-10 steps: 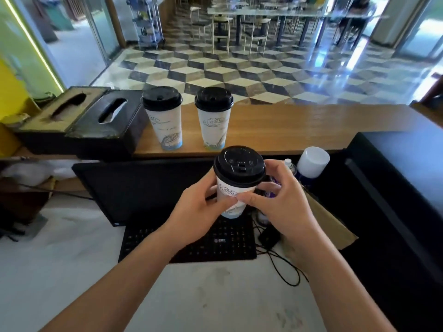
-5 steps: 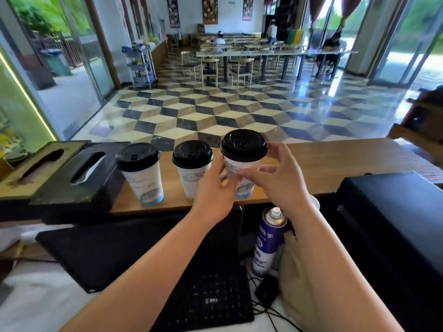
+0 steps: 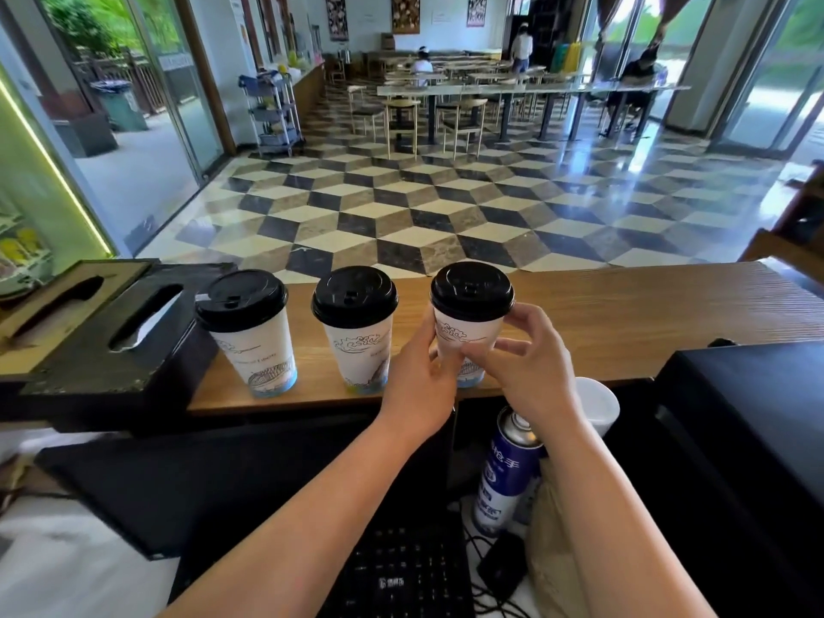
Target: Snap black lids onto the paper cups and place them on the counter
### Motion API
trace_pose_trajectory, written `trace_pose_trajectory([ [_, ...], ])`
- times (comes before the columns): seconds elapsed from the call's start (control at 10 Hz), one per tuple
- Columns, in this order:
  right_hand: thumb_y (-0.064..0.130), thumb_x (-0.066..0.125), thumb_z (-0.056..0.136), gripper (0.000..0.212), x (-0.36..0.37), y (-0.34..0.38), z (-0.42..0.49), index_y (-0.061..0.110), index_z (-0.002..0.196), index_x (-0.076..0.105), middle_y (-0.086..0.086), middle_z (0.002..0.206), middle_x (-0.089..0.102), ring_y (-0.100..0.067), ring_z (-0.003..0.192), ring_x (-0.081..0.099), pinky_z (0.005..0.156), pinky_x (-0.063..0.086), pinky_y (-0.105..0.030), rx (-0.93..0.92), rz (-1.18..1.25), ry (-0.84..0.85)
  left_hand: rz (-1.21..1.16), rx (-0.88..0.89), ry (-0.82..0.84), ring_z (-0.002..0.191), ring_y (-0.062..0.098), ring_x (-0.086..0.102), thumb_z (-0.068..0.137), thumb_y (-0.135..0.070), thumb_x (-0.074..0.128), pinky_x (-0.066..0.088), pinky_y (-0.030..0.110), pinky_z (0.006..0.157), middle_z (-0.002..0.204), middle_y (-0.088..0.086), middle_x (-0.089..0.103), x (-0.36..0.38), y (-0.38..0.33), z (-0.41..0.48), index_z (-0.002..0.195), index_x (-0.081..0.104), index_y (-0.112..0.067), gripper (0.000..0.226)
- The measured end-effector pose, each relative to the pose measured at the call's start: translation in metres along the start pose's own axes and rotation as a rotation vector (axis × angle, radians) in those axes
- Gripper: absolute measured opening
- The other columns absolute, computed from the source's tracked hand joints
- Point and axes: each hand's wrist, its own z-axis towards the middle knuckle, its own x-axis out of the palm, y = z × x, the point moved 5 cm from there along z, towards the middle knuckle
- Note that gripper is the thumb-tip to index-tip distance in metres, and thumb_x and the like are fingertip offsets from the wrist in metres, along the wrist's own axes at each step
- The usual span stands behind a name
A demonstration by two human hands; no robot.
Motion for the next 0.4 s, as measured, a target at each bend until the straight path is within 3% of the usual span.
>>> trace_pose_trajectory([
  [0.1,0.028,0.091,0.069,0.058,0.002,-0.006,0.001,0.034,0.117,0.058,0.023,0.114,0.066,-0.01,0.101,0.07,0.082,0.059,-0.033,0.017,-0.005,0.001,0.028,-0.007,-0.019,0.127,0.004,0.058,0.103,-0.019,0.053,0.05,0.028,0.105,0.139,-0.022,0.056,-0.001,0.0,0.0,0.154,0.032,-0.036,0.058],
  [0.2,0.028,0.091,0.07,0.065,0.003,-0.002,-0.004,0.033,0.124,0.055,0.024,0.112,0.062,-0.01,0.103,0.068,0.078,0.054,-0.026,0.019,-0.028,-0.013,0.067,-0.041,-0.045,0.126,0.01,0.06,0.102,-0.03,0.054,0.052,0.037,0.105,0.141,-0.014,0.059,-0.002,-0.004,-0.006,0.156,0.03,-0.029,0.059],
  [0.3,0.032,0.091,0.071,0.082,-0.002,0.0,-0.011,0.027,0.141,0.049,0.015,0.123,0.057,-0.012,0.106,0.064,0.078,0.049,-0.024,0.052,-0.079,-0.03,0.102,-0.121,-0.032,0.141,0.02,0.047,0.1,-0.036,0.058,0.045,0.045,0.113,0.157,0.003,0.044,-0.006,-0.012,-0.016,0.16,0.019,-0.019,0.073],
  [0.4,0.031,0.085,0.078,0.081,-0.008,0.004,-0.034,0.024,0.147,0.043,0.009,0.128,0.056,-0.014,0.108,0.062,0.087,0.052,-0.033,0.067,-0.093,-0.089,0.115,-0.137,-0.017,0.146,0.02,0.04,0.098,-0.022,0.062,0.038,0.034,0.116,0.161,0.0,0.036,-0.01,-0.024,-0.038,0.16,0.015,-0.018,0.078],
])
